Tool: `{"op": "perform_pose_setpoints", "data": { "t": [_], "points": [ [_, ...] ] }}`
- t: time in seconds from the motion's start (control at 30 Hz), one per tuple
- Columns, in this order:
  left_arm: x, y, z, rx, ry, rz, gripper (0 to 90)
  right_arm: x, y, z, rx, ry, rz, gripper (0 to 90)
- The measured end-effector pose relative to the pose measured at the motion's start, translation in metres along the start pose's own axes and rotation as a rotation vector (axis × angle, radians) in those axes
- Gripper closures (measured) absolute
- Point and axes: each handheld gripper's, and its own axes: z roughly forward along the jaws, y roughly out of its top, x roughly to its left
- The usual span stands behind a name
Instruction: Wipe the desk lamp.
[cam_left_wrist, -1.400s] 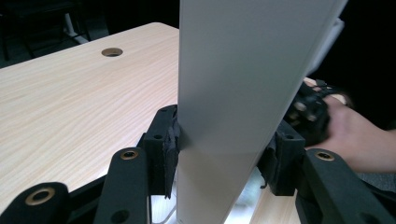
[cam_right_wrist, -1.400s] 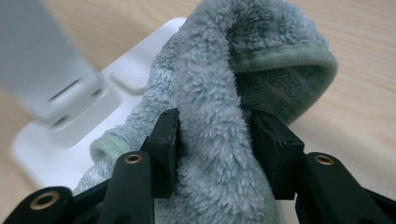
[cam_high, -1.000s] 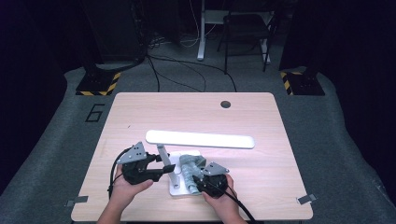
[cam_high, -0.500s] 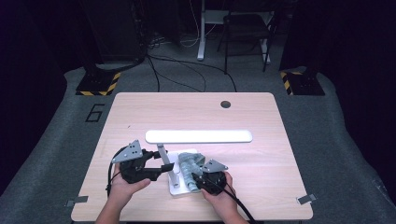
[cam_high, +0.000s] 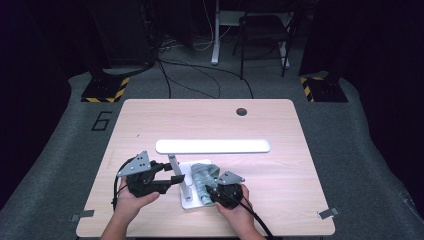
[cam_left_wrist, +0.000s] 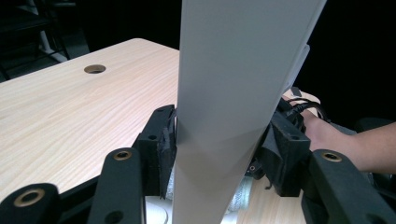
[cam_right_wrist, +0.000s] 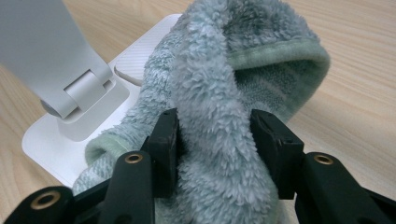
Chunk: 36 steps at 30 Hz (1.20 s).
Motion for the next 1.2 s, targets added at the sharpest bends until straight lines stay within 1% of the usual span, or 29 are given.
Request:
{"op": "perform_pose_setpoints", "data": {
  "t": [0.17, 0.2, 0.23, 0.27, 0.3, 0.33, 0.37, 0.4, 0.47, 0.5, 0.53, 0.57, 0.6, 0.63, 0.67, 0.73, 0.8, 0.83, 0.87, 0.9, 0.93, 0.97, 1.0, 1.03, 1.1, 1.13, 1.17, 1.2],
  "points": [
    [-0.001, -0.001, 0.001, -0.008, 0.008, 0.005, 51.3, 0.000, 0.000, 0.000, -0.004, -0.002, 0.002, 54.3],
    [-0.002, -0.001, 0.001, -0.006, 0.009, 0.000, 51.4, 0.000, 0.000, 0.000, 0.001, -0.001, 0.001, 54.4],
    [-0.002, -0.001, 0.001, -0.007, 0.014, 0.003, 51.5, 0.000, 0.000, 0.000, 0.004, 0.000, 0.002, 54.4],
    [-0.003, -0.001, 0.001, -0.003, 0.018, 0.005, 51.7, -0.001, 0.001, 0.000, 0.003, 0.003, -0.010, 54.4],
    [-0.004, -0.001, 0.001, -0.011, 0.028, 0.011, 51.9, 0.000, 0.002, 0.000, 0.011, 0.001, 0.002, 54.4],
    [-0.003, 0.000, 0.001, -0.004, 0.032, 0.022, 52.1, 0.000, 0.004, 0.000, 0.011, 0.000, -0.009, 54.4],
    [-0.004, 0.000, 0.001, -0.004, 0.039, 0.027, 52.3, 0.001, 0.005, -0.001, 0.019, -0.005, -0.001, 54.5],
    [-0.005, 0.000, 0.001, -0.001, 0.044, 0.028, 52.4, 0.002, 0.008, -0.003, 0.030, -0.005, -0.003, 54.6],
    [-0.007, 0.000, 0.001, -0.001, 0.051, 0.033, 52.7, 0.006, 0.011, -0.007, 0.013, -0.007, 0.002, 55.2],
    [-0.008, 0.000, 0.002, -0.002, 0.051, 0.026, 52.7, 0.007, 0.012, -0.009, 0.004, -0.005, 0.000, 55.5],
    [-0.008, 0.000, 0.002, -0.004, 0.054, 0.026, 52.8, 0.010, 0.013, -0.009, -0.001, 0.005, 0.002, 55.5],
    [-0.009, 0.000, 0.002, -0.001, 0.053, 0.026, 52.8, 0.011, 0.014, -0.010, -0.001, 0.013, -0.008, 55.5],
    [-0.009, 0.000, 0.002, -0.002, 0.057, 0.027, 52.8, 0.014, 0.013, -0.010, 0.009, 0.022, -0.015, 55.5],
    [-0.009, 0.000, 0.003, -0.003, 0.062, 0.028, 52.9, 0.017, 0.013, -0.010, 0.015, 0.027, -0.014, 55.4],
    [-0.009, 0.001, 0.002, 0.004, 0.062, 0.030, 52.9, 0.019, 0.012, -0.009, 0.018, 0.020, -0.021, 55.4],
    [-0.010, 0.001, 0.003, 0.000, 0.073, 0.035, 53.0, 0.021, 0.011, -0.007, 0.023, 0.010, -0.025, 54.8],
    [-0.011, 0.001, 0.003, 0.004, 0.068, 0.029, 53.1, 0.021, 0.009, -0.004, 0.034, 0.008, -0.029, 53.5],
    [-0.011, 0.001, 0.003, 0.004, 0.068, 0.028, 53.1, 0.020, 0.009, -0.003, 0.041, 0.009, -0.023, 52.9],
    [-0.011, 0.001, 0.003, 0.003, 0.068, 0.027, 53.0, 0.020, 0.010, -0.001, 0.039, 0.008, -0.013, 52.6],
    [-0.011, 0.001, 0.003, 0.003, 0.068, 0.027, 53.0, 0.018, 0.010, 0.001, 0.034, 0.006, -0.029, 52.6],
    [-0.011, 0.001, 0.003, 0.004, 0.071, 0.034, 53.0, 0.018, 0.010, 0.002, 0.036, 0.007, -0.021, 52.7],
    [-0.011, 0.001, 0.003, 0.004, 0.070, 0.034, 53.0, 0.018, 0.010, 0.004, 0.031, 0.004, -0.022, 52.7],
    [-0.010, 0.001, 0.003, 0.002, 0.068, 0.032, 52.9, 0.016, 0.010, 0.006, 0.018, -0.001, -0.038, 52.6],
    [-0.010, 0.000, 0.004, -0.002, 0.068, 0.029, 52.9, 0.017, 0.011, 0.007, 0.023, -0.005, -0.025, 52.5],
    [-0.010, 0.000, 0.003, -0.005, 0.068, 0.028, 52.8, 0.016, 0.012, 0.010, 0.014, -0.019, -0.045, 52.4],
    [-0.010, 0.000, 0.003, -0.005, 0.068, 0.027, 52.8, 0.016, 0.013, 0.011, 0.025, -0.021, -0.051, 52.4],
    [-0.010, 0.000, 0.003, -0.006, 0.068, 0.028, 52.8, 0.015, 0.015, 0.013, 0.021, -0.026, -0.063, 52.4],
    [-0.010, 0.000, 0.004, -0.008, 0.069, 0.027, 52.8, 0.015, 0.016, 0.014, 0.019, -0.031, -0.062, 52.5]
  ]
}}
